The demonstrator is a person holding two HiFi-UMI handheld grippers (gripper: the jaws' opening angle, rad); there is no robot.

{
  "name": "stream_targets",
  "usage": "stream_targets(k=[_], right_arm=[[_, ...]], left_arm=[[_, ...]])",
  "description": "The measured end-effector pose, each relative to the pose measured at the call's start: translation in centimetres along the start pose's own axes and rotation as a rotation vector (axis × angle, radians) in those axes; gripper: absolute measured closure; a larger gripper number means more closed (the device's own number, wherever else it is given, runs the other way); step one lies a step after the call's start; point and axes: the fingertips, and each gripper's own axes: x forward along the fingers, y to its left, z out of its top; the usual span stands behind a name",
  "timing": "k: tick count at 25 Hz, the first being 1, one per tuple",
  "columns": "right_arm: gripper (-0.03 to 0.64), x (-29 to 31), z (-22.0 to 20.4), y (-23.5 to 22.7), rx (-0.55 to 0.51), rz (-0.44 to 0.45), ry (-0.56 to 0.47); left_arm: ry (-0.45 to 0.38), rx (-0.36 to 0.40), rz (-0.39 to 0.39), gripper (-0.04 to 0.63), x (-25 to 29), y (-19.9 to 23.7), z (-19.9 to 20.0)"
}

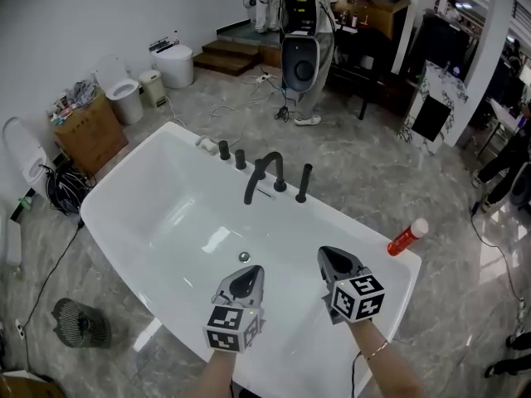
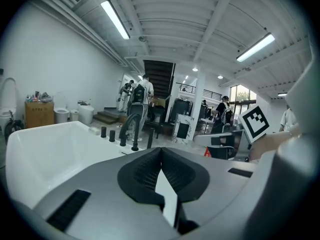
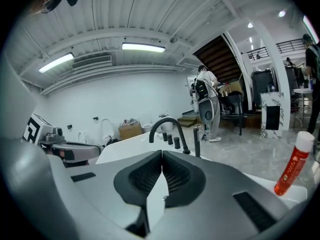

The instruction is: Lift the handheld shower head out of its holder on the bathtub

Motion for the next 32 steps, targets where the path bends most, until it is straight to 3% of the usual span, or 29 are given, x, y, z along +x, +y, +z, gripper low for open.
stream_targets(k=[15, 23, 32], right_arm=[[0.543, 18.0, -4.4, -12.6, -0.048, -0.018, 0.03], [0.518, 25.5, -7.4, -17.2, -0.106, -0.061, 0.05], [0.477, 32.0, -8.1, -21.0, -0.162, -0.096, 0.032]], left_arm=[[0.009, -0.032, 0.054, 0.575, 13.1, 3.7, -5.9], [0.005, -0.062, 0.065, 0.575, 17.7, 5.9, -8.7], [-0.008, -0.102, 0.054, 0.575, 21.3, 7.7, -11.1]])
